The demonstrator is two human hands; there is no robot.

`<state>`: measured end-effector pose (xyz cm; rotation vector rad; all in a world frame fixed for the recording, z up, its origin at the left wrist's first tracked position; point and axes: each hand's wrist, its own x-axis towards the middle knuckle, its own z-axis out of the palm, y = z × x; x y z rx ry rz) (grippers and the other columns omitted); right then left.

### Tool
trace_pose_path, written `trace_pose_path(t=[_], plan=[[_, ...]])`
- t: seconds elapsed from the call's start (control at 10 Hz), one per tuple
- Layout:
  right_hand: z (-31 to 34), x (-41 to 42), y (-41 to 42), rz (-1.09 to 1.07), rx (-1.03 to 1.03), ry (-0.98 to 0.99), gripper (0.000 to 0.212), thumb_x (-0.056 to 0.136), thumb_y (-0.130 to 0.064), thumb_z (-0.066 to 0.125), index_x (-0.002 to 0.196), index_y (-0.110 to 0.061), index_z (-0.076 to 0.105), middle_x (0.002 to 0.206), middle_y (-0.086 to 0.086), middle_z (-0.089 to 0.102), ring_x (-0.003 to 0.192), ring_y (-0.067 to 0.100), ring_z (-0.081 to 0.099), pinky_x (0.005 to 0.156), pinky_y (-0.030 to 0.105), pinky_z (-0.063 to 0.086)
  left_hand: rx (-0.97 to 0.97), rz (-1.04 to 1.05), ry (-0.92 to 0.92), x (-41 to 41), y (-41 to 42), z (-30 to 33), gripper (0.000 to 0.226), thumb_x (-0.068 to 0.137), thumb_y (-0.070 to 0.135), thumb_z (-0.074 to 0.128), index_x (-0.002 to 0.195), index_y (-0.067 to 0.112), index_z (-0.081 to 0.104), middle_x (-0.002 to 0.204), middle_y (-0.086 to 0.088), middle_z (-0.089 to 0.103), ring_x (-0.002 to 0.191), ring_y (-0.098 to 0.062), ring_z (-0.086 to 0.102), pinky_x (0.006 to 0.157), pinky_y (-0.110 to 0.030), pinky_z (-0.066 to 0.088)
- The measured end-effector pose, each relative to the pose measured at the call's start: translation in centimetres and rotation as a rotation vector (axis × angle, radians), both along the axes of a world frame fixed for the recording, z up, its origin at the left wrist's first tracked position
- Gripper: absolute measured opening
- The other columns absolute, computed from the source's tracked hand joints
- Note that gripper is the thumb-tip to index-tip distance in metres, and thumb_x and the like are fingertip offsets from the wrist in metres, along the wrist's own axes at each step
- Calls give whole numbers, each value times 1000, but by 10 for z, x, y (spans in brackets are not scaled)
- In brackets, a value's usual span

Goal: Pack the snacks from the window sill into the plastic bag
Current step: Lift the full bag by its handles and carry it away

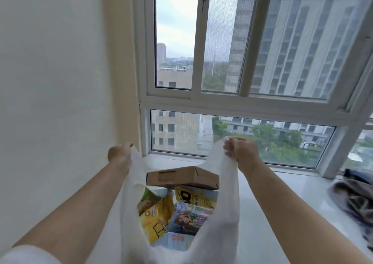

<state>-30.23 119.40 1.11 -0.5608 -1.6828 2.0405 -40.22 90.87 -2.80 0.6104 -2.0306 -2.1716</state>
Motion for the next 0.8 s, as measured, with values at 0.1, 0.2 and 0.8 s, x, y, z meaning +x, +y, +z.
trace_pose_path(t=[0.1,0.2,0.8], plan=[[-7,11,55,-332,-221,16,29,88,9,49,63,-6,52,29,-5,50,25,2,47,30,12,37,-46,-247,103,6,54,22,20,93,15,47,76,16,56,71,0,49,55,-12,43,53,-24,35],[-28,14,103,-509,-250,-6,28,87,4,51,61,-7,50,25,-9,45,22,-1,44,26,12,32,-53,-422,230,21,91,51,16,93,10,47,91,12,63,70,6,50,59,-7,45,59,-23,39],[-51,11,68,-150,252,-89,22,99,-16,44,119,-12,53,105,5,61,64,11,61,53,23,47,-138,-399,178,-1,72,-11,22,99,22,42,98,12,62,90,-2,57,74,-17,47,68,-29,42]])
